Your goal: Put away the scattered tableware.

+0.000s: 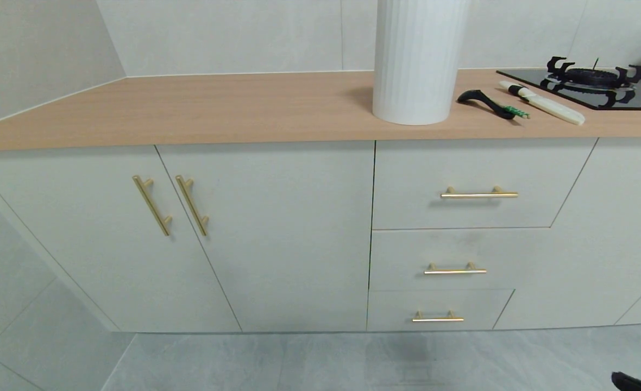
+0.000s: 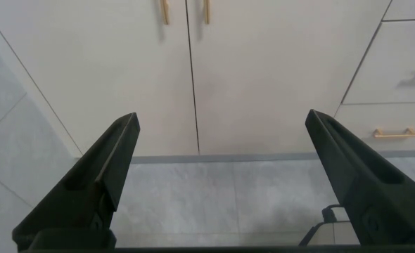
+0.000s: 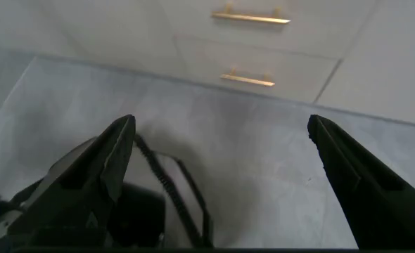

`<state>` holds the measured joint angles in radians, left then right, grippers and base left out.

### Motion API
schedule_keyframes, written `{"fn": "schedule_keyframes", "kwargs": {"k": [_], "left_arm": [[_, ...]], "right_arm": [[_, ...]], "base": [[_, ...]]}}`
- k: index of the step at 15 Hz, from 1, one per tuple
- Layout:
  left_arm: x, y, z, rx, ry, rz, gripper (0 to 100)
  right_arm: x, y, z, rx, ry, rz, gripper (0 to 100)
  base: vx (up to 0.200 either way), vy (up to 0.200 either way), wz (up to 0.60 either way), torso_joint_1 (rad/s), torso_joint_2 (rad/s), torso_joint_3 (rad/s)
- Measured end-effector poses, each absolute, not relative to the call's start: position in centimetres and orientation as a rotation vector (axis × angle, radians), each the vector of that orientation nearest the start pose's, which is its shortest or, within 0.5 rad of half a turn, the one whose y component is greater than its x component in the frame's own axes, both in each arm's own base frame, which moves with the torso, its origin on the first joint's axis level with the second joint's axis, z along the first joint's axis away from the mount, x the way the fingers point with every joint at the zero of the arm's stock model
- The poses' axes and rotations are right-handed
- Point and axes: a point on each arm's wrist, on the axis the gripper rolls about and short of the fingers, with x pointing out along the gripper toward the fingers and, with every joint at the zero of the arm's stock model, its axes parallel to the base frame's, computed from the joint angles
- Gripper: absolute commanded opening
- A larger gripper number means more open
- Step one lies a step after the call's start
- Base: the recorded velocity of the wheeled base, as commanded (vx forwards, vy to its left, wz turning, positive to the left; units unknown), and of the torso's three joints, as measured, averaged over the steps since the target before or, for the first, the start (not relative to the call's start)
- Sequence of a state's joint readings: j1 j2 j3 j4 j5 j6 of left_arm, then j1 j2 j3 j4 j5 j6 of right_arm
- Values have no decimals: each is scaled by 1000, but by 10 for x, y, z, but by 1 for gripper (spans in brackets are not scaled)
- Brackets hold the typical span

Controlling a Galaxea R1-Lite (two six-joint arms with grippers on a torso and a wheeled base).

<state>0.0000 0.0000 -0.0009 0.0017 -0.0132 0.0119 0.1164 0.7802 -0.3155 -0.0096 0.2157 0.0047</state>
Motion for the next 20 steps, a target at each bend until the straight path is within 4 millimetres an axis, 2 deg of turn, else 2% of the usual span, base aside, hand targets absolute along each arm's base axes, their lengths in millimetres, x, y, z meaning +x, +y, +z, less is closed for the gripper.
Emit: {"fn": "schedule_keyframes", "kwargs": {"k": [3,7,9,11,15,20], "left_arm": [[-23,0,76,12,1,-13,100],[-23,0,75,12,1,-13,100],[-23,0,75,12,1,-13,100],[-23,0,75,10,1,-12,100],[-23,0,76,7,0,-12,100],[-23,0,76,6,0,-11,100]], "right_arm": [[127,24,178,26,550,363,100],[215,41,190,30,612,402,100],[255,48,184,31,647,406,100],[288,54,168,33,696,407,100],[334,62,127,18,681,379,100],[354,65,87,-25,602,277,100]], "base": [[0,0,0,0,0,0],[0,0,0,0,0,0],[0,0,0,0,0,0],[0,0,0,0,0,0],[0,0,0,0,0,0],[0,0,0,0,0,0]]}}
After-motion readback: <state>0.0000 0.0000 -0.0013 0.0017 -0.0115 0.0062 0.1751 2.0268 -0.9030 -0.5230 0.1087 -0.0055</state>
